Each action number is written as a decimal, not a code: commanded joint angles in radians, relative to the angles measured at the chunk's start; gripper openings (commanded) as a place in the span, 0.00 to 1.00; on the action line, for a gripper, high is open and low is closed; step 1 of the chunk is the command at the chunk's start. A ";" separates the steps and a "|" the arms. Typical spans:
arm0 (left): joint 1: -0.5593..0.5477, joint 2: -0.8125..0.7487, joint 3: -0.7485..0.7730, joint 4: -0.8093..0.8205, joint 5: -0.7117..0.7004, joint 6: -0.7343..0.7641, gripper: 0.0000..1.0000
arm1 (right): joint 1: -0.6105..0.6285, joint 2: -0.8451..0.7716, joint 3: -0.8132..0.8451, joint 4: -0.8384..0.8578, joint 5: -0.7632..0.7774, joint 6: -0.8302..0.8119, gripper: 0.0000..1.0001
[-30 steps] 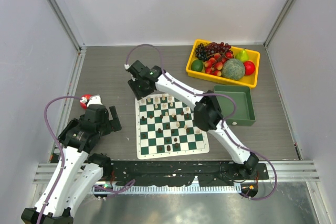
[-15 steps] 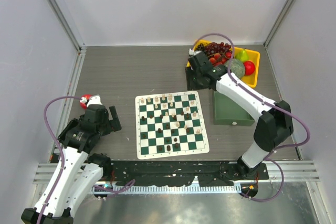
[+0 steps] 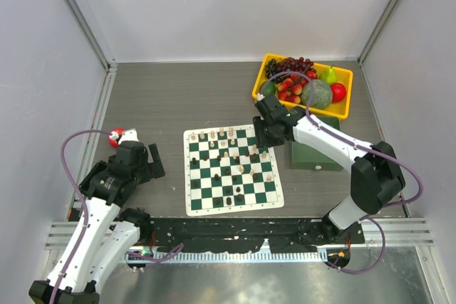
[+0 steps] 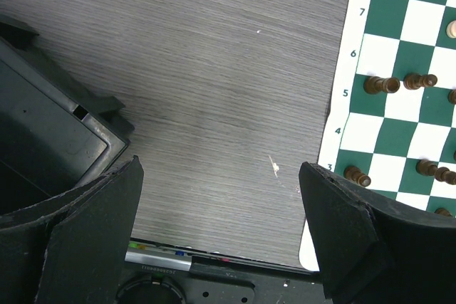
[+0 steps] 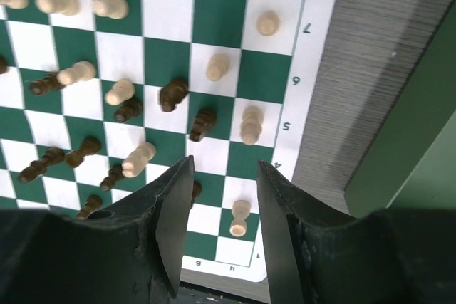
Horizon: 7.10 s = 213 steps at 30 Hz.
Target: Set up the chess pieces on the board
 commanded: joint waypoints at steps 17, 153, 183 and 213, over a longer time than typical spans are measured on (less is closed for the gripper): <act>0.005 0.009 0.006 0.031 -0.014 0.007 0.99 | 0.224 0.117 0.073 0.049 -0.045 0.039 0.47; 0.005 -0.006 0.000 0.040 0.000 0.015 0.99 | 0.135 -0.082 -0.206 -0.051 -0.002 0.114 0.43; 0.005 0.011 0.000 0.045 0.011 0.018 0.99 | 0.135 -0.022 -0.201 -0.077 0.022 0.090 0.27; 0.005 0.002 0.002 0.040 0.000 0.015 0.99 | -0.100 0.233 0.348 -0.060 0.062 -0.133 0.21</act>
